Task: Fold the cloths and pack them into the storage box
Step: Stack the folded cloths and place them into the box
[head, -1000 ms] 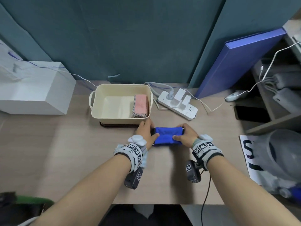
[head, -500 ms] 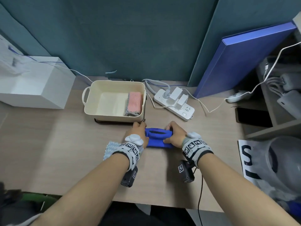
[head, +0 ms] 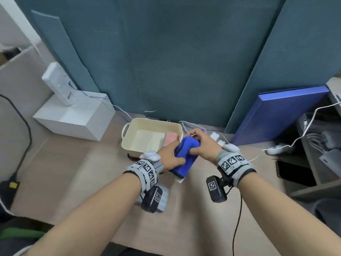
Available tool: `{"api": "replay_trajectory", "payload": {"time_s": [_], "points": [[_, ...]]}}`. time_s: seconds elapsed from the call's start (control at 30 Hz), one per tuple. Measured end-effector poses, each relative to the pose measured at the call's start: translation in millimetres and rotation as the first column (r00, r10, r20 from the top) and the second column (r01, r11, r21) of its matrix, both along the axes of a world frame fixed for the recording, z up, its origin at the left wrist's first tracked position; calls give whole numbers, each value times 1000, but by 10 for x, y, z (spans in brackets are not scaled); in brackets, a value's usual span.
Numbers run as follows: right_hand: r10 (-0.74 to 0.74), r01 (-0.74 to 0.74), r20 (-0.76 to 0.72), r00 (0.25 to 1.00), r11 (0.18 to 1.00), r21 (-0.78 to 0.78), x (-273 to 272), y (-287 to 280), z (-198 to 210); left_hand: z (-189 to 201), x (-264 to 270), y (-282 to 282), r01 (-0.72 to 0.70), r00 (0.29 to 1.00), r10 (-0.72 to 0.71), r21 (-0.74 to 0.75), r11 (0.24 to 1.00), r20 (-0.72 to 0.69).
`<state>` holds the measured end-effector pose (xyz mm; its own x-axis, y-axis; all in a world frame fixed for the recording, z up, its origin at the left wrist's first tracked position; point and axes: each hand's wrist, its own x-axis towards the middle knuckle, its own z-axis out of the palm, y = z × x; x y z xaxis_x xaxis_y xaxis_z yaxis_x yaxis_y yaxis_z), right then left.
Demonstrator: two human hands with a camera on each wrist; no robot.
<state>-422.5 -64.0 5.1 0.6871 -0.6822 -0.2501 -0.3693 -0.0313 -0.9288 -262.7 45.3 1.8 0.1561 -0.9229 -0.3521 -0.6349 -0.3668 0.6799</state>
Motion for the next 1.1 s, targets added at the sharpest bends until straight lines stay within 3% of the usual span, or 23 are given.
{"api": "replay_trajectory", "payload": {"time_s": [0.17,0.27,0.37,0.47,0.53,0.6,0.67,0.83,0.93,1.03,1.1], "points": [[-118,120,110,987,993,-16,567,-153,74,171,585,-42,-179,977,179,15,984,-117],[-162,168,86,983,983,-73,918,-204,-24,105,1049,-98,-342,926,343,36,939,-157],[-42,-9,-173,984,959,-283,1133,-221,-212,-48,1460,-143,-468,864,477,93,879,-162],[71,-318,-538,840,868,-382,1222,-170,-313,-306,1738,-248,-499,846,517,150,854,-127],[78,-477,-695,715,781,-404,1299,-166,-379,-509,1837,-371,-466,865,492,202,862,-102],[73,-581,-765,640,698,-419,1280,-136,-413,-659,1818,-443,-434,885,459,224,873,-74],[80,-632,-806,586,669,-392,1272,-147,-497,-838,1773,-539,-385,907,414,254,887,-73],[110,-668,-823,557,648,-365,1245,-165,-627,-1065,1614,-646,-226,958,271,331,916,-95],[142,-666,-818,557,665,-338,1234,-182,-635,-1426,1674,-748,-240,971,220,371,897,95],[147,-618,-782,606,706,-347,1228,-189,-611,-1124,1652,-727,-285,932,160,385,878,325],[150,-606,-770,621,714,-350,1223,-196,-590,-970,1626,-715,-283,925,130,419,863,358]]}}
